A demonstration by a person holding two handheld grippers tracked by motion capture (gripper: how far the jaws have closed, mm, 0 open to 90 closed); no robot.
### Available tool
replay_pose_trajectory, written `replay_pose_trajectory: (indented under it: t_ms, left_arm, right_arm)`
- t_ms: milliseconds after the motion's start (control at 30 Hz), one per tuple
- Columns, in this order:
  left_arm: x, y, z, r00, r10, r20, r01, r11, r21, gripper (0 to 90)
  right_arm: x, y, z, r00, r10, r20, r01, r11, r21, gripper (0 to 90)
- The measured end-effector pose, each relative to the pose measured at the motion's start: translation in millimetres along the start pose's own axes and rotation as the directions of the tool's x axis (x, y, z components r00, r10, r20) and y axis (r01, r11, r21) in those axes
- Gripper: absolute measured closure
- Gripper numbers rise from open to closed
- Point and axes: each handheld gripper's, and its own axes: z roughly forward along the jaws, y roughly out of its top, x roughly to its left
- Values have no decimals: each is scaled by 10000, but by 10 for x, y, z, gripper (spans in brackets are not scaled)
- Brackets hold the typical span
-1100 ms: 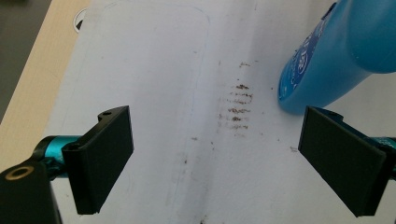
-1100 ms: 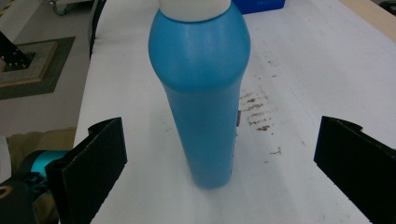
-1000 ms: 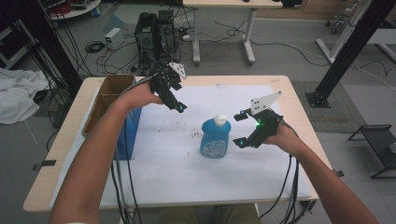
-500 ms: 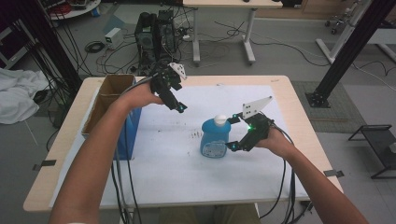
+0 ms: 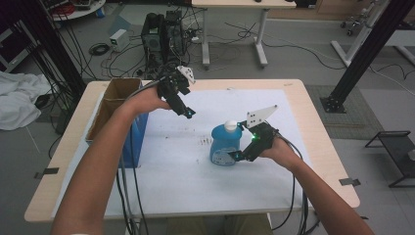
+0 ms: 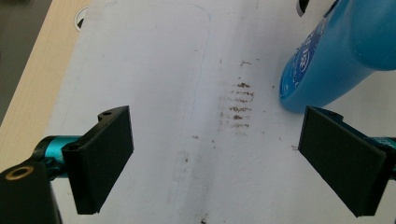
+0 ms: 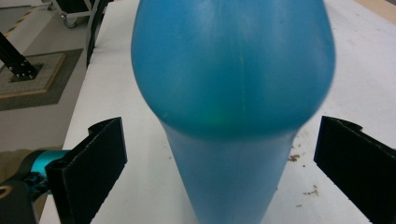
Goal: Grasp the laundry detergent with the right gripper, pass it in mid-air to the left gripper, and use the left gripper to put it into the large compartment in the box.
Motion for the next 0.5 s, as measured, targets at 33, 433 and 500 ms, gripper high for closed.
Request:
replay_pose_trajectory:
  t_ms: [33,433,500]
  left_arm:
    - [-10,-1,7,9998,-179,-19,178,9998,-89,103]
    - [7,-13,-8,10000,-9,12,9,10000,60,103]
    - [9,-16,-9,10000,-19,-4,19,10000,84,103]
  right_arm:
    - [1,0,11,10000,29,-29,-29,10000,7,14]
    - [-24,-38,129,10000,-58,21,59,9986,-518,38]
    - [-22,-45,135,10000,46,40,-44,9987,-508,38]
